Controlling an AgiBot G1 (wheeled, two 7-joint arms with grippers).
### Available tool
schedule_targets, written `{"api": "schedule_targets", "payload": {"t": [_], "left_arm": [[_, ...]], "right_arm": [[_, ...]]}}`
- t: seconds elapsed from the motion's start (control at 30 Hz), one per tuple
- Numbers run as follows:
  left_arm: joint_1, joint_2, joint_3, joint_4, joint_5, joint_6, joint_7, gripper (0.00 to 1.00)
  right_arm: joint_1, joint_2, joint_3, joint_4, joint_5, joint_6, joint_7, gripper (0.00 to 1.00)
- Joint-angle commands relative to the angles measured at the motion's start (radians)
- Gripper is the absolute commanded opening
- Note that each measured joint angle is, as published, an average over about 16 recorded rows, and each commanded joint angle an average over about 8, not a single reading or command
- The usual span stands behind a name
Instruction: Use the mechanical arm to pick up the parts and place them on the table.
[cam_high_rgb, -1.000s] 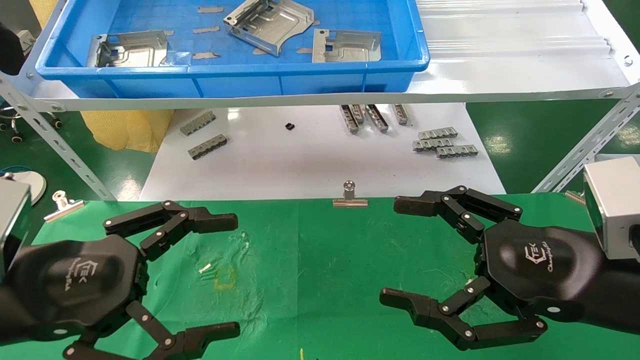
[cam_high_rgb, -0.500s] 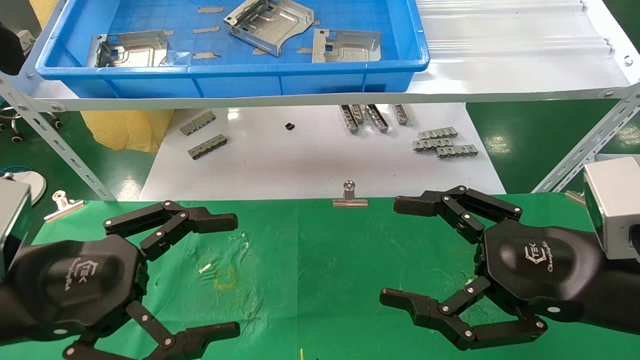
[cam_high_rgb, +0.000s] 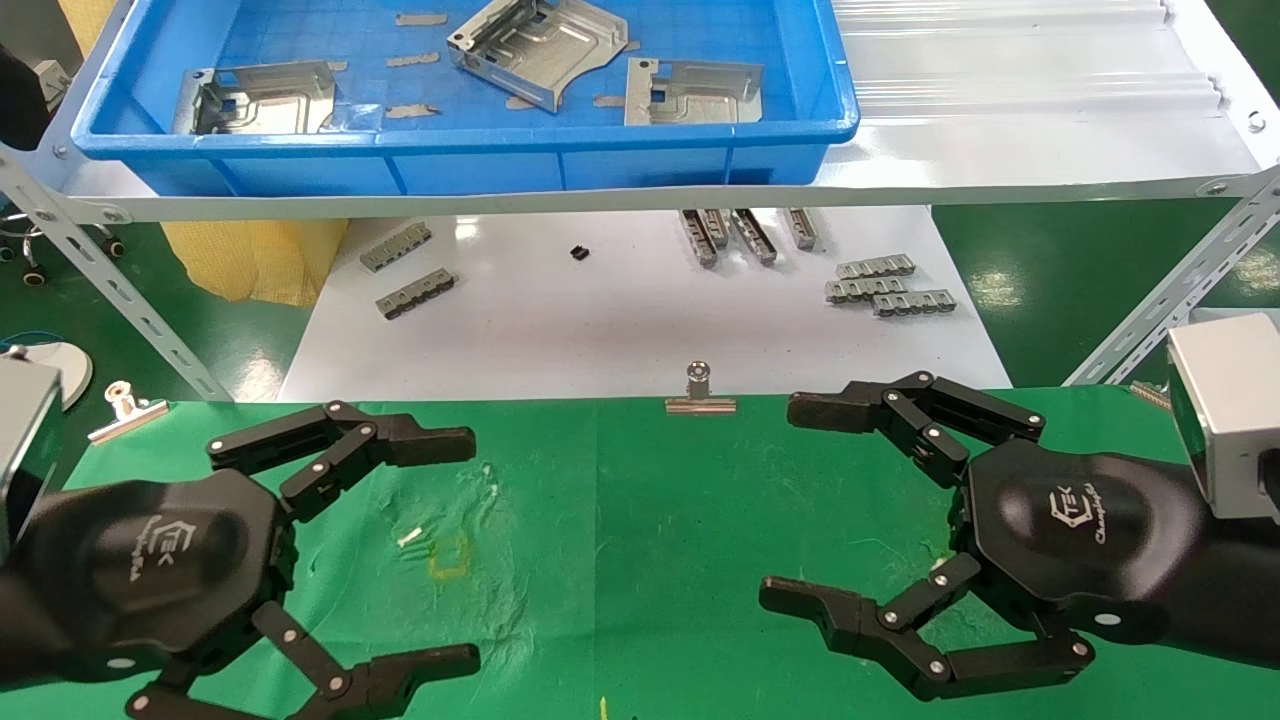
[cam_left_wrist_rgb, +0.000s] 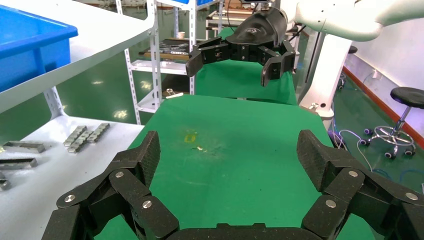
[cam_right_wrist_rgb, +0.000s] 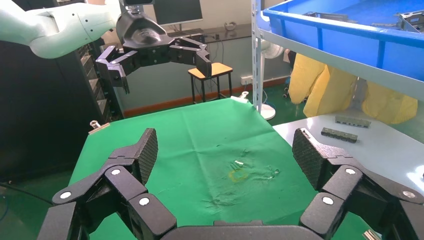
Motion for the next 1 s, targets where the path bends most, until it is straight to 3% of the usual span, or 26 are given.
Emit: {"api": "schedule_targets", "payload": {"t": [0.03,0.6,0.87,1.0], "left_arm": [[0.0,0.0,0.0,0.0,0.0,0.0,0.0,1.0],[0.0,0.0,0.0,0.0,0.0,0.0,0.0,1.0],[0.0,0.0,0.0,0.0,0.0,0.0,0.0,1.0],[0.0,0.0,0.0,0.0,0.0,0.0,0.0,1.0]], "right_arm": [[0.0,0.0,0.0,0.0,0.0,0.0,0.0,1.0],[0.0,0.0,0.0,0.0,0.0,0.0,0.0,1.0],[0.0,0.0,0.0,0.0,0.0,0.0,0.0,0.0],[0.0,0.0,0.0,0.0,0.0,0.0,0.0,0.0]]}}
